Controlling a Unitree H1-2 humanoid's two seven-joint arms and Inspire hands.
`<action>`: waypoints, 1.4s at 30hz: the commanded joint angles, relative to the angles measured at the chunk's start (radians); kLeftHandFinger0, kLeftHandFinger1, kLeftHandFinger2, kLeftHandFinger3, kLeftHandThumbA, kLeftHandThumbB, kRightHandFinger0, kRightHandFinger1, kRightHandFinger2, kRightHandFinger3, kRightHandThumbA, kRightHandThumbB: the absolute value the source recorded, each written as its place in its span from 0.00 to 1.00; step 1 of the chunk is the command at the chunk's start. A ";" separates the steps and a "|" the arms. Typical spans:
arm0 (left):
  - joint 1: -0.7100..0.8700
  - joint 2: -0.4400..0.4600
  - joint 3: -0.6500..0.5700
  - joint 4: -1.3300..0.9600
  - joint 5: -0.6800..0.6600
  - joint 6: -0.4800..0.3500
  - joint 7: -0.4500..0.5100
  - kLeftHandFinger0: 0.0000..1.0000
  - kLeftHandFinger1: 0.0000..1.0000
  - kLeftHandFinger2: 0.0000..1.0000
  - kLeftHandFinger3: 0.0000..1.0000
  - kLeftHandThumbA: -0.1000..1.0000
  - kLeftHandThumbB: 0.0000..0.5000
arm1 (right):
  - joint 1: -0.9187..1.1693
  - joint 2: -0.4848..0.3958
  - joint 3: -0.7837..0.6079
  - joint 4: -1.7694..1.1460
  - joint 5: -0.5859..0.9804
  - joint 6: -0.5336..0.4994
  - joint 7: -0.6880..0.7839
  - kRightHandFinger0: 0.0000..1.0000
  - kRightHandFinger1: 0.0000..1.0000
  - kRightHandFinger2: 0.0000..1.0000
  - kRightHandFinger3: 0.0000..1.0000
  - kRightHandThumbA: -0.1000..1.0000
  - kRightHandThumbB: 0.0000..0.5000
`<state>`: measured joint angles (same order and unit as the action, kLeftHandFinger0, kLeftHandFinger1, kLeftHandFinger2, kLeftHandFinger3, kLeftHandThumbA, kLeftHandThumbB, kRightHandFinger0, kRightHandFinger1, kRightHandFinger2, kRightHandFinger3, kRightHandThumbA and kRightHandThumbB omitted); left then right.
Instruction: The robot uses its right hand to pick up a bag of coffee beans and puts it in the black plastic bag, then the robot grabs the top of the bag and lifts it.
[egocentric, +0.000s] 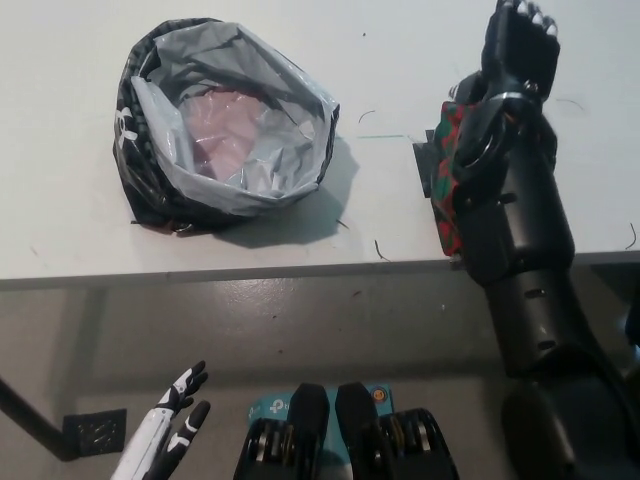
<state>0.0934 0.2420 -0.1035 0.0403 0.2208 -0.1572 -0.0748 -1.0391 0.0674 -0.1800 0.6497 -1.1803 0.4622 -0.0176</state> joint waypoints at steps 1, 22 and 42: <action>0.000 0.009 0.008 -0.017 0.008 -0.048 0.012 1.00 1.00 1.00 1.00 1.00 0.43 | -0.025 0.019 -0.033 0.026 -0.034 0.008 0.014 1.00 1.00 1.00 1.00 0.99 0.93; -0.004 0.012 0.008 -0.021 0.019 -0.040 0.005 1.00 1.00 1.00 1.00 1.00 0.39 | 0.029 0.025 -0.069 0.007 0.144 0.008 0.029 1.00 1.00 1.00 1.00 1.00 0.88; -0.011 0.013 0.010 -0.020 0.029 -0.040 0.010 1.00 1.00 1.00 1.00 1.00 0.39 | 0.095 -0.027 -0.069 0.123 0.180 0.008 -0.004 1.00 1.00 1.00 1.00 1.00 0.86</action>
<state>0.0888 0.2421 -0.0999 0.0402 0.2362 -0.1598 -0.0749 -0.9316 0.0577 -0.2581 0.7380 -1.0300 0.4624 0.0096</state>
